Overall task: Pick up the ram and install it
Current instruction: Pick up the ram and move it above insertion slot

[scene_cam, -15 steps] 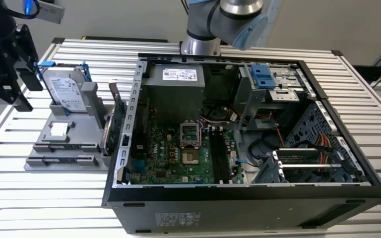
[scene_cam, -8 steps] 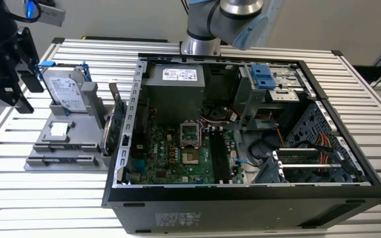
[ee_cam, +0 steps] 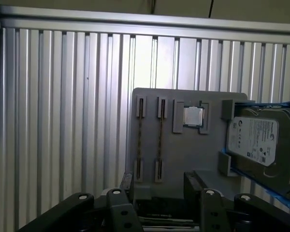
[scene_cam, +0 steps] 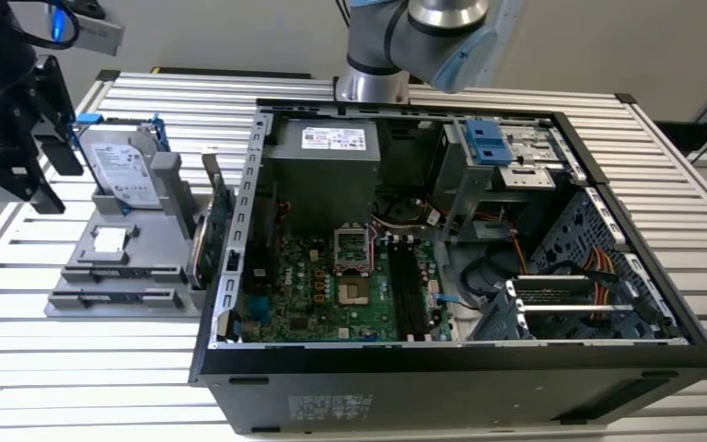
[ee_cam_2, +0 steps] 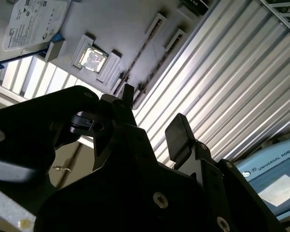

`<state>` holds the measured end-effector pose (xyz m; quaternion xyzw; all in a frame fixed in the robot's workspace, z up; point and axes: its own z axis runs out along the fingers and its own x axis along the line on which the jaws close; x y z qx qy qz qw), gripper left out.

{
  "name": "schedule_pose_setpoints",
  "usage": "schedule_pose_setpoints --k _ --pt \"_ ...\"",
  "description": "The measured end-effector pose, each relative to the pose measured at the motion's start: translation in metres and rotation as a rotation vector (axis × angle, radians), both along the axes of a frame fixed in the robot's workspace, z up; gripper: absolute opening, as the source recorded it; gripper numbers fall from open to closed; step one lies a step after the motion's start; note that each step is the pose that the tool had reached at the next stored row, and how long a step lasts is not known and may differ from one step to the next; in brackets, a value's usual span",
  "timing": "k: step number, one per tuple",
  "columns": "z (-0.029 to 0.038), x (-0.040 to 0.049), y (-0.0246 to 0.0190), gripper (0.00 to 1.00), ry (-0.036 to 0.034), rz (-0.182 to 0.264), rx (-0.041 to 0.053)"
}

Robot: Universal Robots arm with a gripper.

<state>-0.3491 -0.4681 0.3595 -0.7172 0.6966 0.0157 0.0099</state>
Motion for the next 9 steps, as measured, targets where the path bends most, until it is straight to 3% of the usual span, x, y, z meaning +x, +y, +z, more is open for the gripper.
schedule_pose_setpoints --k 9 --pt "-0.0041 0.0000 0.0000 1.00 -0.0001 -0.002 0.0001"
